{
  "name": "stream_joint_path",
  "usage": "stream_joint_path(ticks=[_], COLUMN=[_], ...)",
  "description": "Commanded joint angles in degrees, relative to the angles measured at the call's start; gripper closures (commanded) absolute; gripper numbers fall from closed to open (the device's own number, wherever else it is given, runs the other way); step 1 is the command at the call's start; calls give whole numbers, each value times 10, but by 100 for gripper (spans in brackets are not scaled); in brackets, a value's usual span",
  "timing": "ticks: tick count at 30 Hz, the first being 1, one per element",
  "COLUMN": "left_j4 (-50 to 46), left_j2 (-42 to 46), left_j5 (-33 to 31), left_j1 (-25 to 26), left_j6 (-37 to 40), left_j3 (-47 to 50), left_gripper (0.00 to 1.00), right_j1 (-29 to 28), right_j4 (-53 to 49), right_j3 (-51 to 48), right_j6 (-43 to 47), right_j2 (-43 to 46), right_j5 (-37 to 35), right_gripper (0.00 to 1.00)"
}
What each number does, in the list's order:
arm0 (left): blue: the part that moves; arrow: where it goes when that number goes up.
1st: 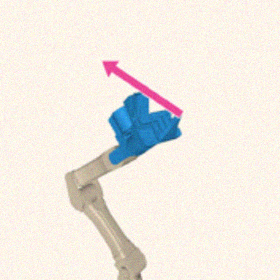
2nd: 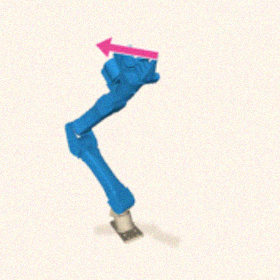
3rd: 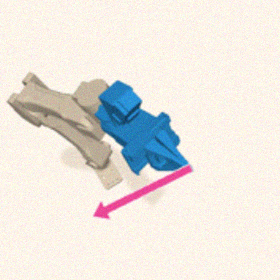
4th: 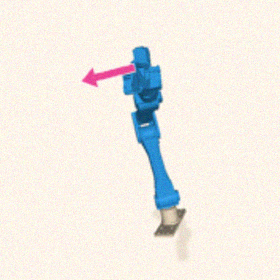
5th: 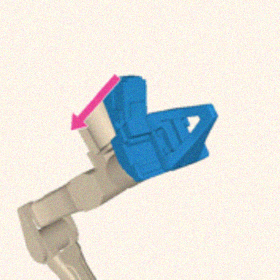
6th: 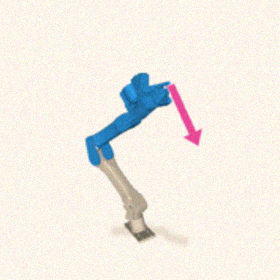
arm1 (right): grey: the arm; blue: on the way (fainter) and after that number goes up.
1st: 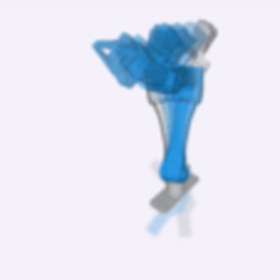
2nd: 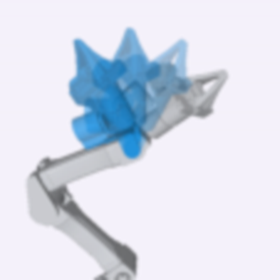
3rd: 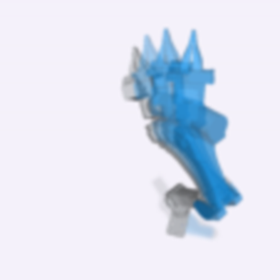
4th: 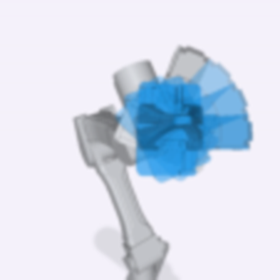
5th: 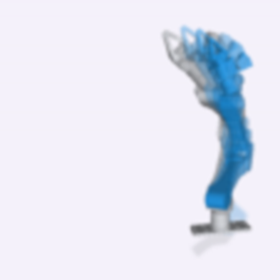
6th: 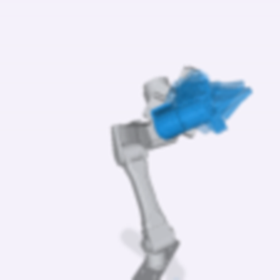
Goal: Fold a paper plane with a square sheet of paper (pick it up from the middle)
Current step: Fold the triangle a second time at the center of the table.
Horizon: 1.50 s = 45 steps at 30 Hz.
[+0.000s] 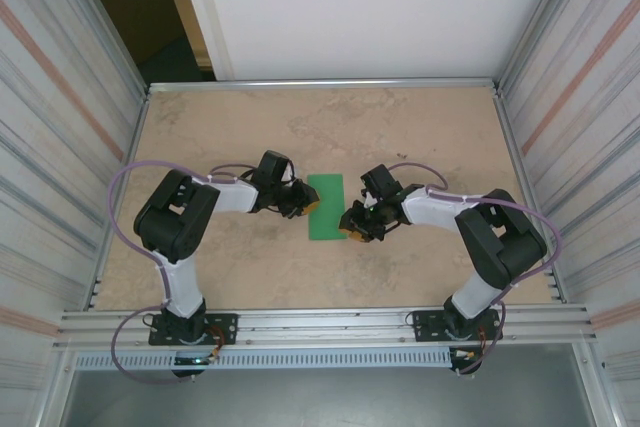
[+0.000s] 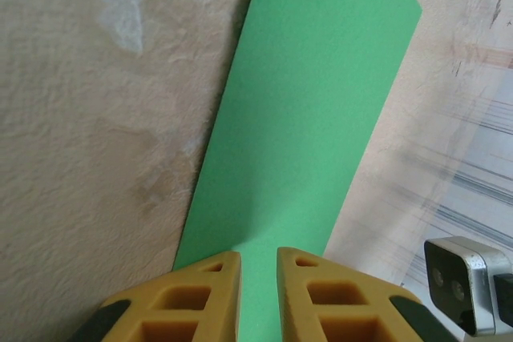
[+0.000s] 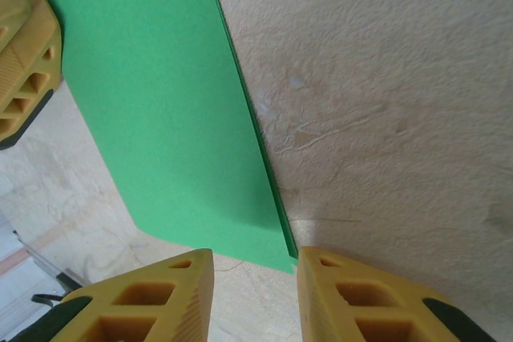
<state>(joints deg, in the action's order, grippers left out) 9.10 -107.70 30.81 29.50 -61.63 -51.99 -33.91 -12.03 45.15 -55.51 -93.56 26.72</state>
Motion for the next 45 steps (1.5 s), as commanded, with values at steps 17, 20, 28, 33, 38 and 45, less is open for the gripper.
stream_joint_path(ticks=[17,20,28,33,38,45], left_j4=[-61,-61,-60,-60,-60,-61], left_j2=[-21,-20,-20,-18,-15,-6], left_j5=[-35,-34,-32,-31,-29,-24], left_j1=[2,2,2,2,2,1], left_j6=[-9,-9,-10,-9,-7,4], left_j3=[23,25,25,24,26,16], left_gripper=[80,80,80,80,80,80], right_j1=[-18,-18,-16,-12,-10,-9], right_j4=[-1,-4,5,55,51,35], right_j3=[28,29,23,14,19,15], right_j6=[12,16,22,18,5,-8], right_j2=[-22,-6,16,12,-3,4], right_j5=[26,13,-11,8,9,-9], right_gripper=[73,74,74,74,78,84])
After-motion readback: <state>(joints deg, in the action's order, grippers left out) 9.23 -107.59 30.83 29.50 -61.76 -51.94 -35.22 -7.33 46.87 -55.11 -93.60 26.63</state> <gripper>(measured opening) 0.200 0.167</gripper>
